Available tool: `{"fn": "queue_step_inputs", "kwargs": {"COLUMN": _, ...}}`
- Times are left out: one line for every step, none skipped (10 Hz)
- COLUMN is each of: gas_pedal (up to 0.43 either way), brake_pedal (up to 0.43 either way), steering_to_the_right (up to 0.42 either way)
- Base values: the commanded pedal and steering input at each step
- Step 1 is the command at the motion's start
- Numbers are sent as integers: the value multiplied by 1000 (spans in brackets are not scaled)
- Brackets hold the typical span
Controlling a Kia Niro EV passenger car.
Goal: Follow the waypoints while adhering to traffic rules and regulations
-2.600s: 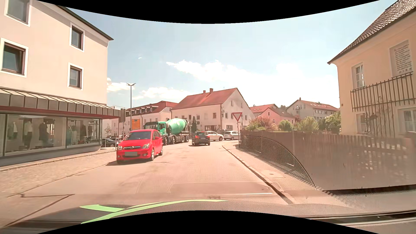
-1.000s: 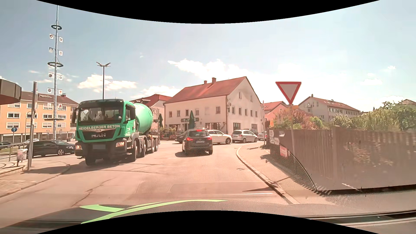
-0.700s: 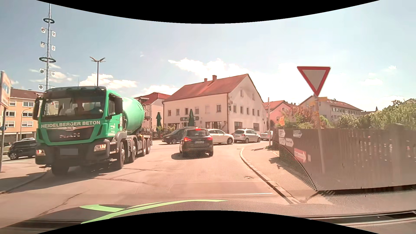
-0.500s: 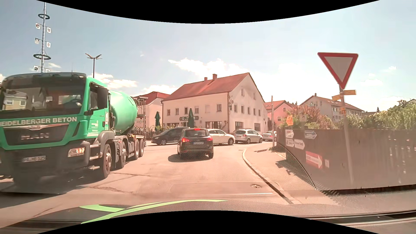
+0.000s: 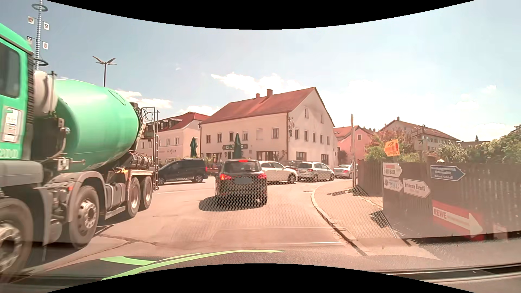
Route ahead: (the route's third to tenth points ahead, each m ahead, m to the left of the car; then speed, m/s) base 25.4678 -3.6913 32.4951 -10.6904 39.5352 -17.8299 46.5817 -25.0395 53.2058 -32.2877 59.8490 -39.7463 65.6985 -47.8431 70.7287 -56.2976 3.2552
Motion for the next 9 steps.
{"fn": "queue_step_inputs", "kwargs": {"gas_pedal": 0, "brake_pedal": 213, "steering_to_the_right": 9}}
{"fn": "queue_step_inputs", "kwargs": {"gas_pedal": 0, "brake_pedal": 213, "steering_to_the_right": 10}}
{"fn": "queue_step_inputs", "kwargs": {"gas_pedal": 0, "brake_pedal": 207, "steering_to_the_right": 9}}
{"fn": "queue_step_inputs", "kwargs": {"gas_pedal": 0, "brake_pedal": 201, "steering_to_the_right": 10}}
{"fn": "queue_step_inputs", "kwargs": {"gas_pedal": 0, "brake_pedal": 183, "steering_to_the_right": 16}}
{"fn": "queue_step_inputs", "kwargs": {"gas_pedal": 0, "brake_pedal": 183, "steering_to_the_right": 21}}
{"fn": "queue_step_inputs", "kwargs": {"gas_pedal": 0, "brake_pedal": 183, "steering_to_the_right": 21}}
{"fn": "queue_step_inputs", "kwargs": {"gas_pedal": 0, "brake_pedal": 183, "steering_to_the_right": 21}}
{"fn": "queue_step_inputs", "kwargs": {"gas_pedal": 0, "brake_pedal": 189, "steering_to_the_right": 22}}
